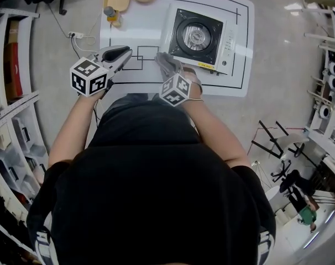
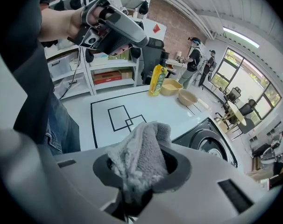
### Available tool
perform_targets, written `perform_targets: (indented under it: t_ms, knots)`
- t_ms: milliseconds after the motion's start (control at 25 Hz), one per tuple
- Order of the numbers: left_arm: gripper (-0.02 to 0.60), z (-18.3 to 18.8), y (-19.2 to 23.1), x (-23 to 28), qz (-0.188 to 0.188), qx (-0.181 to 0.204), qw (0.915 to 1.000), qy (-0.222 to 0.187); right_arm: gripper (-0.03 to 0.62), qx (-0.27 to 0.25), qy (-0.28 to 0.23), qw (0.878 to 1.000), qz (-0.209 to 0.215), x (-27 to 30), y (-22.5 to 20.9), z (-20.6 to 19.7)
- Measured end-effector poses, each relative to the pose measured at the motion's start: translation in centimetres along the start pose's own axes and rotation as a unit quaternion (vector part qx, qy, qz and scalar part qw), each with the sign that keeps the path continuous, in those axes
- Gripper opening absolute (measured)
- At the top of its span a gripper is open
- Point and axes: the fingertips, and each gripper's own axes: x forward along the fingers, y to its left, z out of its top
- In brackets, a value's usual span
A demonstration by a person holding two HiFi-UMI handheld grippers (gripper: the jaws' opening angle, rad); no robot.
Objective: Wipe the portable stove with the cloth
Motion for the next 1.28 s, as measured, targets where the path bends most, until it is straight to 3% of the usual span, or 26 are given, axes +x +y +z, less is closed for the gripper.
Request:
perform_targets:
  t_ms: [240,520,640,840,1280]
  knots:
    - [0.060,-0.6,0.6,-0.5,0.010,-0.010,0.9999,-0.002,0.114,-0.020,-0.019,0.998,0.051,0.7,0.6,2.0]
    - [0.060,-0.8,0.9,-0.6,0.019,-0.025,0.9995,-0.002,0.114,-0.018,-0.032,0.980,0.195,0.9,2.2,4.0]
    - [0.060,-0.6,1.2,-0.3,0.023,-0.031,0.9992,-0.003,0.114,-0.007,-0.014,0.979,0.204,1.5,0.5,3.7]
    - [0.060,-0.3,1.8,0.6,0.027,-0.042,0.9987,-0.003,0.114,0.075,-0.003,0.973,0.219,2.6,-4.1,3.6]
    - [0.060,0.7,3.4,3.3,0.038,-0.063,0.9972,-0.005,0.114,0.054,-0.001,0.975,0.218,5.8,-11.2,5.3]
